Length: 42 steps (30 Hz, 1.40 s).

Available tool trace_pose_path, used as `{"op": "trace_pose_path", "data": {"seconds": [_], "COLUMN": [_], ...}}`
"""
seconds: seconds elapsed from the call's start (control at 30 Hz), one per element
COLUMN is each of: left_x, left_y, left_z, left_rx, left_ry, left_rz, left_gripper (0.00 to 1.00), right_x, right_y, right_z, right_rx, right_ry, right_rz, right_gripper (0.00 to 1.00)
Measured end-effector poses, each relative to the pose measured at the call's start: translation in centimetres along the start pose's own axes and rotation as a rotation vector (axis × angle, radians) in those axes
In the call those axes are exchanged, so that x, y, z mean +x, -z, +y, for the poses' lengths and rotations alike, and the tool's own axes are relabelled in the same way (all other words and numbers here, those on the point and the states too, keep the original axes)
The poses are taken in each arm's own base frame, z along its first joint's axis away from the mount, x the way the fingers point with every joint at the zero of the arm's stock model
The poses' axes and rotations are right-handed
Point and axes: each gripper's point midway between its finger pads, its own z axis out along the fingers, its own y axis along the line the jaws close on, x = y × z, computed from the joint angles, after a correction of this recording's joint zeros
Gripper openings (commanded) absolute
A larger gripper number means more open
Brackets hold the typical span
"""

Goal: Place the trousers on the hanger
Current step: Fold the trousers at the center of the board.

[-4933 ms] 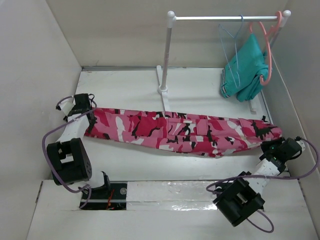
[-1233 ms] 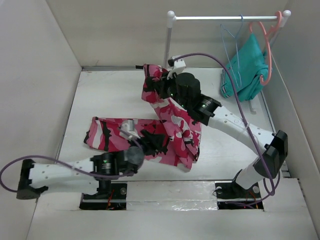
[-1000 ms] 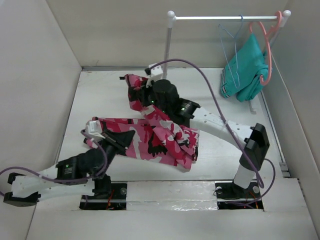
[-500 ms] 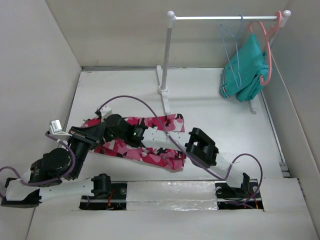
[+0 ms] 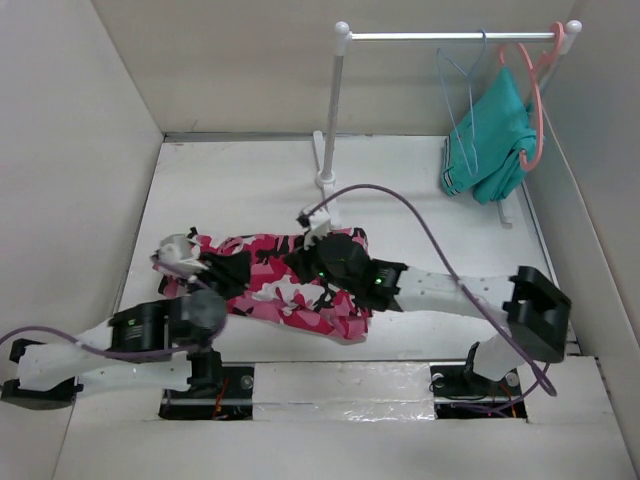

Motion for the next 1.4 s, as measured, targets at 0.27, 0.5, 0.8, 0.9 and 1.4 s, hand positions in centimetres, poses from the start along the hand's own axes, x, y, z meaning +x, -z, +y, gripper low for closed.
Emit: {"op": "trace_pose_path", "data": {"seconds": [0.27,0.5,0.8,0.9,1.4], "left_x": [9.8,8.1,10.1,10.8,14.5], "left_y": [-4.2,-8.4,-10.5,-9.9,-12.3], "left_z": [1.1,10.3,17.7,18.8,6.8], "left_rx": [-0.205,-0.432,-0.511,-0.522,-0.108], "left_ry": [-0.366,-0.228,-0.037,-0.011,-0.062], "left_rz": [0.091,0.086,0.168,0.187,0.386], "left_gripper": [0.27,0.36,0.29,0.29,0.12], "right_x": [9.0,11.0,13.7,14.8,11.3], "right_y": [5.4,4.0,3.1,3.4,7.2], "right_z": [-6.3,-4.9,-2.5,-1.6,-3.6], "right_rx": [0.084,0.027,-0.001,-0.018,0.066], "right_ry": [0.041,0.099,0.153,0.154,0.084], "right_rz": [0.148,0.217,0.272,0.288,0.177], "right_gripper": [0.59,0.36,0.0,0.0,0.0]}}
